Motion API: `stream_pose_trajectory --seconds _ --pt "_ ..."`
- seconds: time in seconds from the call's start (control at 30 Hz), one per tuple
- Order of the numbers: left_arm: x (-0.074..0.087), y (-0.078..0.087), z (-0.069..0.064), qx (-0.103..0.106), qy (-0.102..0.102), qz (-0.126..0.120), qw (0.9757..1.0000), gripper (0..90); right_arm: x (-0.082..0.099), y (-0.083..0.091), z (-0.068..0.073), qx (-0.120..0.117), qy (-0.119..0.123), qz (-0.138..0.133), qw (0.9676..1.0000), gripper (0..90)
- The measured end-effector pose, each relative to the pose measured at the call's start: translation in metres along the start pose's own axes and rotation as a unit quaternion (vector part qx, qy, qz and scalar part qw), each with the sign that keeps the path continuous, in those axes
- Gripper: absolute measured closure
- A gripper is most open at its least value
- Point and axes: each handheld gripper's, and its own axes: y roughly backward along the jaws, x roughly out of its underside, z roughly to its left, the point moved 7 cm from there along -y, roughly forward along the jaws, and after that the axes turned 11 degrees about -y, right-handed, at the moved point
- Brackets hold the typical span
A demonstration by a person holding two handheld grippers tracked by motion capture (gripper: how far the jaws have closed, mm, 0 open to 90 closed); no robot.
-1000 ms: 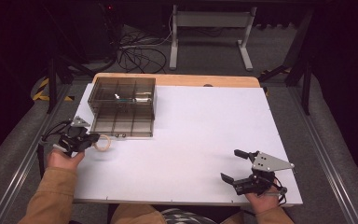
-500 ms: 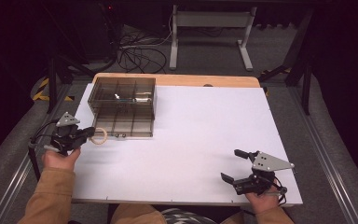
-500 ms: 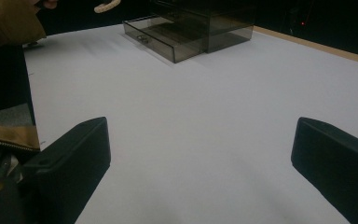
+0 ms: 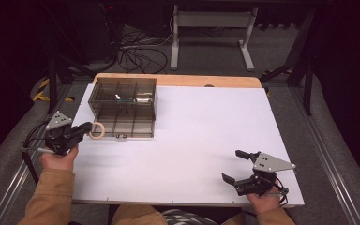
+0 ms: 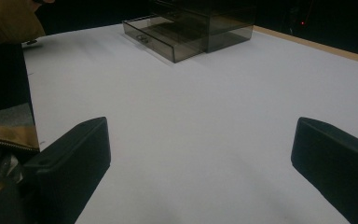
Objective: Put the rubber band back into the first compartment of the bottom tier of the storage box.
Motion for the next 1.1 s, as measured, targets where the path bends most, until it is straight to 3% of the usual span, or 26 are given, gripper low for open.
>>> stream_pose_trajectory --seconds 0.37,1.1 --pt "-0.005 0.002 -0.001 -0.007 -0.001 -0.019 0.9998 85.9 0.0 0.0 0.0 0.0 0.0 0.0 1.0 5.3" --pt "-0.027 -0.007 0.006 -0.014 -0.002 -0.02 0.9997 85.7 0.001 0.0 0.0 0.001 0.0 0.002 1.0 5.3"
